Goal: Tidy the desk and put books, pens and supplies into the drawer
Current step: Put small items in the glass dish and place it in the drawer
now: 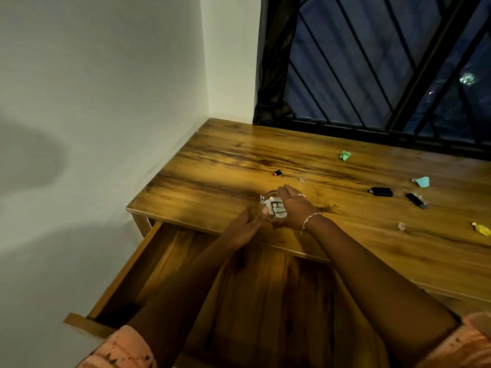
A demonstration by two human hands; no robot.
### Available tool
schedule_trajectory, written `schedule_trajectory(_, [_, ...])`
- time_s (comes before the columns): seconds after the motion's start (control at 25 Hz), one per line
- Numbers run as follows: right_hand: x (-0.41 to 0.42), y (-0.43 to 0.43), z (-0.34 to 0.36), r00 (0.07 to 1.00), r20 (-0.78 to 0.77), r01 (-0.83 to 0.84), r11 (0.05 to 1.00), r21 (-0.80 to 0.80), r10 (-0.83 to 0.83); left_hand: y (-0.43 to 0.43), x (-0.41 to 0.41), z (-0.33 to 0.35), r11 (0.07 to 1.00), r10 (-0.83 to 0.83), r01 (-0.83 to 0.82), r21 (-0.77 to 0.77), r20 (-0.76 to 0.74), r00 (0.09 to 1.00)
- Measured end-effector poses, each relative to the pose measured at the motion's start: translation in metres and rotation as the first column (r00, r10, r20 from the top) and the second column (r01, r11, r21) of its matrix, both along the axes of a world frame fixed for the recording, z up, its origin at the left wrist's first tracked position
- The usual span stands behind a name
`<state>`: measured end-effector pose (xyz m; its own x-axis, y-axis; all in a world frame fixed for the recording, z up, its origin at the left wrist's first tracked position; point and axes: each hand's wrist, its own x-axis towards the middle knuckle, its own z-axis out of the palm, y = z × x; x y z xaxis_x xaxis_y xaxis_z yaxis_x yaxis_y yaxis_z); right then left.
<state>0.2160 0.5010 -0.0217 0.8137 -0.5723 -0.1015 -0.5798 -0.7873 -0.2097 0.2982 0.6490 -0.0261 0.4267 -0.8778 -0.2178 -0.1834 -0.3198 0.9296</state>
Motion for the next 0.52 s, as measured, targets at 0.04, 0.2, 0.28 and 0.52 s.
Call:
schedule_trajectory(0.04, [0.004, -0.006, -0.002, 0.999, -0.053, -0.003, 1.0, 0.007, 0.004, -0.008, 0.002, 0.0, 0.999, 0.017, -0.019, -0.028, -0.057, 0.998])
schedule_trajectory(0.2, [0.011, -0.02, -0.012, 0.99, -0.138, -0.003, 0.999, 0.05, 0.01, -0.031, 0.009, -0.004, 0.997, 0.049, -0.06, -0.049, -0.202, 0.978])
schedule_trajectory(0.28, [0.011, -0.021, -0.013, 0.994, -0.112, -0.002, 0.999, 0.035, 0.005, -0.035, 0.01, -0.005, 0.997, 0.052, -0.063, -0.043, -0.226, 0.973])
schedule_trajectory(0.52, [0.003, 0.004, 0.004, 1.0, 0.001, -0.017, 0.999, 0.031, 0.017, -0.012, 0.009, 0.011, 0.997, 0.021, -0.04, -0.064, -0.279, 0.96])
